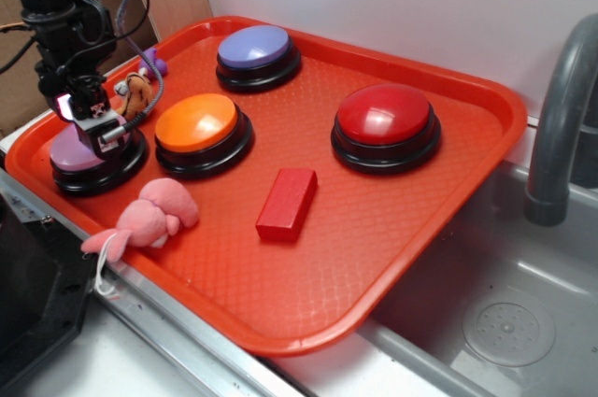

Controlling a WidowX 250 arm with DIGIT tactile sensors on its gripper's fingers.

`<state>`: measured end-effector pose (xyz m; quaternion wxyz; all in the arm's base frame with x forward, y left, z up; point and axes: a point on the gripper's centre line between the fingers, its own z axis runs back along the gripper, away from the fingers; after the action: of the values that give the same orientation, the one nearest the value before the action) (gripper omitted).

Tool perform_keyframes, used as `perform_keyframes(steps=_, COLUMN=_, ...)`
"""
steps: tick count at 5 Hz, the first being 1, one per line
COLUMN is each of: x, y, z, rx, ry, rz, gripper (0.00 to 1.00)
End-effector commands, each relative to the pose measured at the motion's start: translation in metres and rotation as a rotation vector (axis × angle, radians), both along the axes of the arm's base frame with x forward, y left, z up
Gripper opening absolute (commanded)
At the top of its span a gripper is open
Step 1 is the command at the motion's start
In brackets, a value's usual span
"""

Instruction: Push the pink button.

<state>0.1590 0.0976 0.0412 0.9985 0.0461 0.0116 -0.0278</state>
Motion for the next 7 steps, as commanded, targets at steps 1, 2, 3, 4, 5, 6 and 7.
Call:
perform_keyframes(steps=1, x=-0.002, y=-0.002, z=0.017, rx=-0.014, ry=-0.056, rz=0.009, gripper=1.00)
perform_keyframes(steps=2, x=-0.003, y=-0.007, z=0.042, rx=-0.038, ry=-0.069, rz=0.055, gripper=1.00)
perform_keyframes(steps=3, x=-0.002, y=-0.011, z=0.050, rx=-0.036, ry=-0.085, rz=0.047, gripper=1.00)
perform_keyframes(steps=4, x=0.000, y=-0.011, z=0.049, rx=-0.025, ry=-0.073, rz=0.031, gripper=1.00)
perform_keyframes(steps=5, x=0.000, y=-0.010, z=0.050, rx=-0.024, ry=-0.073, rz=0.031, gripper=1.00)
perform_keyframes(steps=6, x=0.002, y=-0.007, z=0.054, rx=-0.009, ry=-0.070, rz=0.029, gripper=1.00)
perform_keyframes(steps=7, x=0.007, y=-0.007, z=0.061, rx=0.003, ry=-0.076, rz=0.022, gripper=1.00)
